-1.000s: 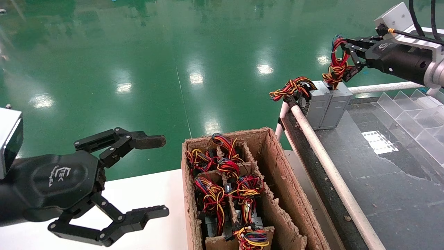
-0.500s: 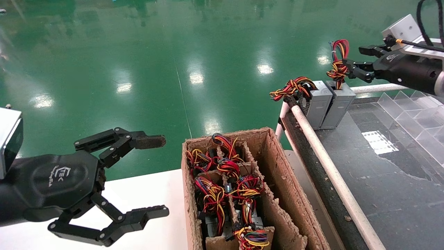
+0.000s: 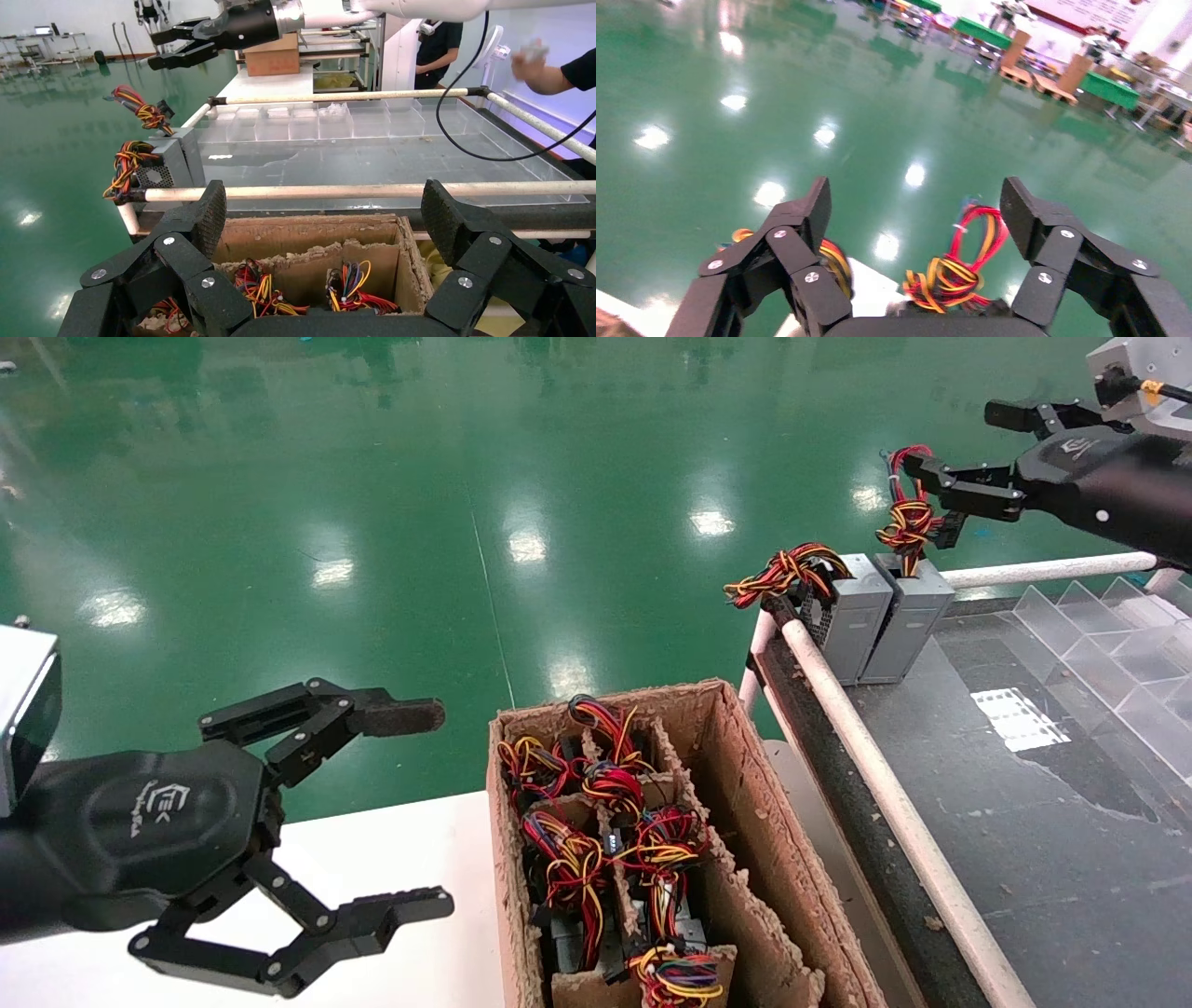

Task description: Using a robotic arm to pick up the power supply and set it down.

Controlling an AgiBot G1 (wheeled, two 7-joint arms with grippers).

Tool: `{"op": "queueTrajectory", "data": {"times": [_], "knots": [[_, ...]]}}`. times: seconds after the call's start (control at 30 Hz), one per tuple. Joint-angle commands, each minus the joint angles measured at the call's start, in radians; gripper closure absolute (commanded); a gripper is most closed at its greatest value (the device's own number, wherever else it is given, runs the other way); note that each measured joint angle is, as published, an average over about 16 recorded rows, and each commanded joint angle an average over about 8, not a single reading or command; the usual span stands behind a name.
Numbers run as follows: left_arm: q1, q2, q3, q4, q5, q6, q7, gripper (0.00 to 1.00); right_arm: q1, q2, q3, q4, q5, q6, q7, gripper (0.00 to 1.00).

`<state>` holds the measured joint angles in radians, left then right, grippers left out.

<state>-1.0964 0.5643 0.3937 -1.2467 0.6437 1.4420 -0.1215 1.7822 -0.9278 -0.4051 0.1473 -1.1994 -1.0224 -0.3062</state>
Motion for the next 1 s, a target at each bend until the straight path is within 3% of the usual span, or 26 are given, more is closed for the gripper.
{"op": "queueTrajectory", "data": {"times": [0.03, 1.0], "knots": [[0.000, 0.000, 0.000, 0.000, 0.000, 0.000, 0.000, 0.00, -0.028, 0.012, 0.005, 0.044, 0.018, -0.018, 0.019, 0.00], [0.000, 0.000, 0.000, 0.000, 0.000, 0.000, 0.000, 0.00, -0.399, 0.178, 0.071, 0.640, 0.264, -0.267, 0.278, 0.00]]}}
